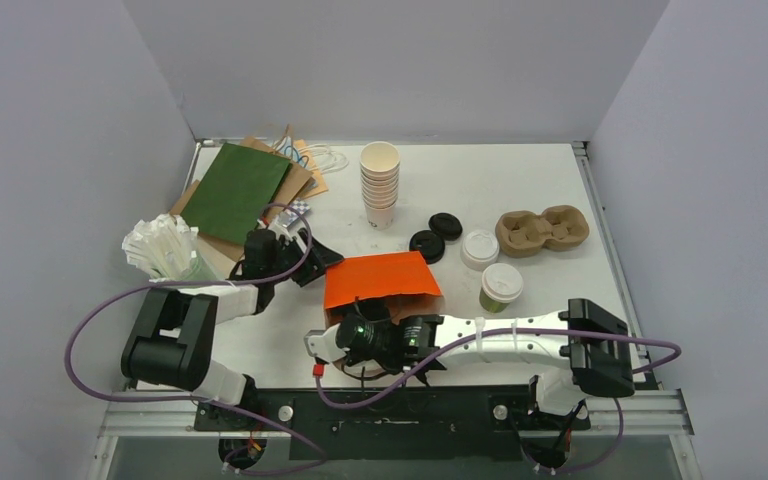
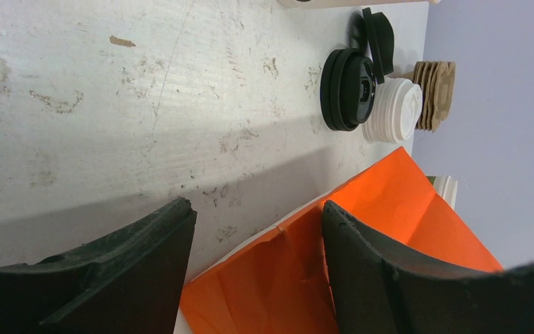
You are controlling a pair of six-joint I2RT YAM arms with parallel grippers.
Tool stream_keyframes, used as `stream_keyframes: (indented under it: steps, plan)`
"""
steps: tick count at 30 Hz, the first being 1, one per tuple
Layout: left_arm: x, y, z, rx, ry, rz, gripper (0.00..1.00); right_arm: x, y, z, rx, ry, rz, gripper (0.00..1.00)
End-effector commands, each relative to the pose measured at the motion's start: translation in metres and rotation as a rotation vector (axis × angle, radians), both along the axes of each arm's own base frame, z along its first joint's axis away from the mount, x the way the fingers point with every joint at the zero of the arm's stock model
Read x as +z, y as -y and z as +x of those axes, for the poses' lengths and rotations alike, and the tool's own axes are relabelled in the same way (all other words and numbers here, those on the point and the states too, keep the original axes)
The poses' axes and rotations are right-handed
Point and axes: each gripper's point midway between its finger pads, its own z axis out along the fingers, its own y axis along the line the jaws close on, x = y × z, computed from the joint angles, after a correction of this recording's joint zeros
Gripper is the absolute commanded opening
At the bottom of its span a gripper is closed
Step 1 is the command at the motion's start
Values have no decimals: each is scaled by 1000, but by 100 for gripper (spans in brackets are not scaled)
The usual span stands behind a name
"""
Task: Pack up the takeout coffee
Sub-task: Place the coffee cup on the cup tray.
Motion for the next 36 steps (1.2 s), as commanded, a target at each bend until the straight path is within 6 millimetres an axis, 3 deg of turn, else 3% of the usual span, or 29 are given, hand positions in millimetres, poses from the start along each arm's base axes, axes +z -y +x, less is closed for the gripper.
stream_keyframes:
  steps: [1,6,22,36]
  plan:
    - [2,2,7,1,28,-7,62,3,-5,8,-24,53,-7,28]
    - [8,6,-1,-8,20,-33,54,0,-6,11,-24,65,-35,29]
    - [13,13,-26,-23,-47,-66,50,-15,-8,24,-40,68,-118,27]
    - [12,22,-47,-21,-145,-146,48,-29,-7,50,-57,61,-104,28]
